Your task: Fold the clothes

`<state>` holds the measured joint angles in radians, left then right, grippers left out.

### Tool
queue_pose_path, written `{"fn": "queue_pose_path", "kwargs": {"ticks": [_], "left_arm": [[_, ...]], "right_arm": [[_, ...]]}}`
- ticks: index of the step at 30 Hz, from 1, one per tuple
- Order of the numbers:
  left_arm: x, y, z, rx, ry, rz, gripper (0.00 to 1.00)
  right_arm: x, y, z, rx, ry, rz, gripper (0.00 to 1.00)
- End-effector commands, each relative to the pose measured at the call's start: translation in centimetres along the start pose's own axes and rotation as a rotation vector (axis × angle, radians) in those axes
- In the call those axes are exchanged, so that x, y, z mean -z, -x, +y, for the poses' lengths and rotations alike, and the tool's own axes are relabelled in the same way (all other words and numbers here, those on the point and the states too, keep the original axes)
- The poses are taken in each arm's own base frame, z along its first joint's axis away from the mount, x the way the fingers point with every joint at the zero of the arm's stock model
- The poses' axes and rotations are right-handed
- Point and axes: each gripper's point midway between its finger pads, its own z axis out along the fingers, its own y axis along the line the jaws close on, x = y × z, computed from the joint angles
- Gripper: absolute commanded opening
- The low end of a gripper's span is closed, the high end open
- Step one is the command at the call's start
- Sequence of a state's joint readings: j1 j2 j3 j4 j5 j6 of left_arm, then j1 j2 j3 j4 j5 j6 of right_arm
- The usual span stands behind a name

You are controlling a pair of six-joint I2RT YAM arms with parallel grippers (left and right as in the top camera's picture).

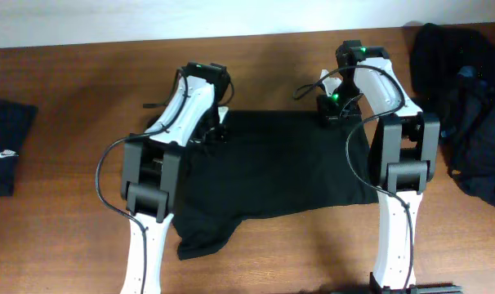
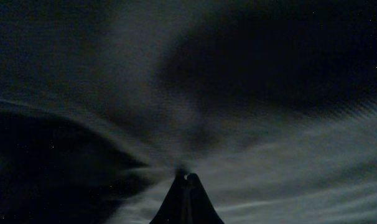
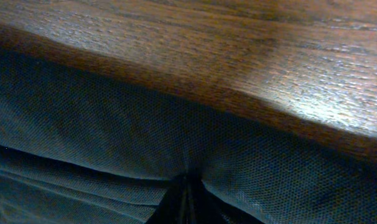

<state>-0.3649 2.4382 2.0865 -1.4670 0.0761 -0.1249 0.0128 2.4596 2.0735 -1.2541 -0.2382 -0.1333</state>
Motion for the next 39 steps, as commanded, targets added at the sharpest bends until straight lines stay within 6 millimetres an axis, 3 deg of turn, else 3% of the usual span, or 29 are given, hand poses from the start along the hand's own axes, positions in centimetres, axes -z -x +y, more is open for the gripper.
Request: {"fn": "queue_pose_path", "kwargs": {"ticks": [1,4,6,9,12,21,29,34,39], "left_arm": [[1.9,-0.7,-2.1,-0.029,-0.055,-0.035,0.0],[3.6,0.0,-2.6,-0.041,-0.064,-0.112,0.0],[5.9,0.8,-2.4,-0.016,-0.054,-0.208,0.0],[8.7,2.2,-0.6,0.054,0.048,-0.346,0.01],[9.6,3.1,1.3,0.079,0.157,-0.408,0.01],[4.8,4.4,4.0,0.12,0.217,-0.344,0.0],[1.0,4.3,6.4,0.209,0.208,-0.294,0.01],[-0.2,4.7,5.0,0.22,0.073,-0.29,0.01],[-1.4,5.0,4.1,0.208,0.027,-0.296,0.01]], "right_arm": [[0.2,-0.2,-0.6,-0.011,-0.015,-0.006,0.05],[0.3,-0.2,-0.9,-0.018,-0.014,-0.008,0.05],[0.4,-0.2,-1.2,-0.023,-0.014,-0.01,0.04],[0.4,-0.3,-1.4,-0.028,-0.013,-0.011,0.05],[0.4,-0.3,-1.4,-0.029,-0.013,-0.011,0.05],[0.4,-0.3,-1.3,-0.027,-0.013,-0.009,0.05],[0.4,-0.3,-1.2,-0.025,-0.013,-0.008,0.05],[0.4,0.0,-1.3,-0.023,-0.015,-0.02,0.06],[0.4,0.5,-1.4,-0.018,-0.018,-0.041,0.16]]}}
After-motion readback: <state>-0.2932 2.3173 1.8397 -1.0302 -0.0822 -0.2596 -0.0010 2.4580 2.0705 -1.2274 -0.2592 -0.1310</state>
